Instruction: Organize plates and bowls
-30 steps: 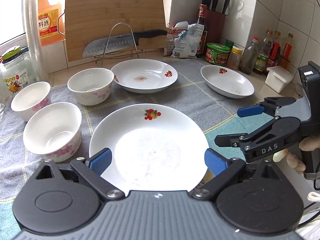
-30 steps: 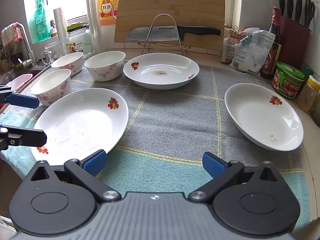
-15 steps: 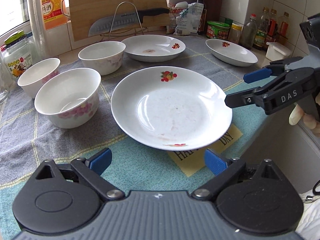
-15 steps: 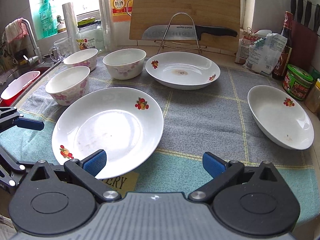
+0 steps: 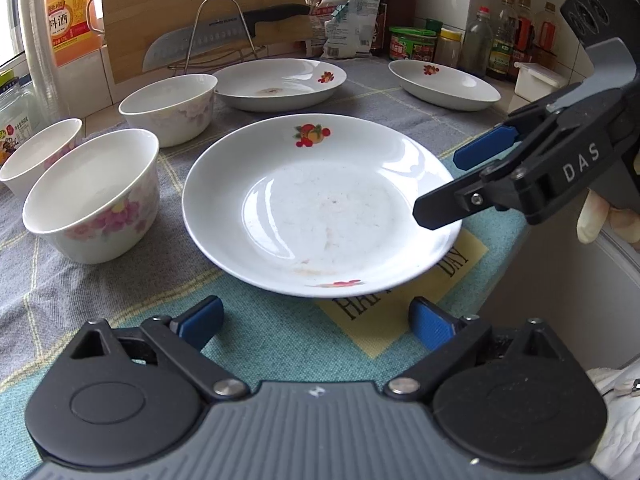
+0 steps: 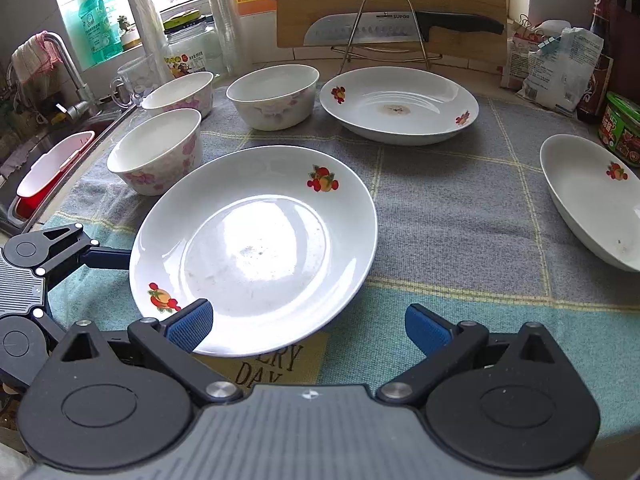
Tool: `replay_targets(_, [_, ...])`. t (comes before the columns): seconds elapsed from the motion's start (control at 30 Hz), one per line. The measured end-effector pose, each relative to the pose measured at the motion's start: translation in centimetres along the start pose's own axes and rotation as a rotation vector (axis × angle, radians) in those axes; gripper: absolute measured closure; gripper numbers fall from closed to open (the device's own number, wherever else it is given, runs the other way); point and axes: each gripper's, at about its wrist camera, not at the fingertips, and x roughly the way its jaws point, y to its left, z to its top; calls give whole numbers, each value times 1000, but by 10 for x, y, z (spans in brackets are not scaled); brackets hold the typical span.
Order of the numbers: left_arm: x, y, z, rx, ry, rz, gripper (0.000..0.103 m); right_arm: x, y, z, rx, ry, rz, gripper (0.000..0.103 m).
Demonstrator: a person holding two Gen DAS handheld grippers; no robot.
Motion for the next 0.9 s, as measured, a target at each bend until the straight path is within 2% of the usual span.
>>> replay_targets(0.17, [4,-2,2,14,-5,3,2,13,0,5,-7,35,66,0])
replay_targets(0.9, [11,1,9,59,1,-27,0,51,-14,45,-117,127,186,0])
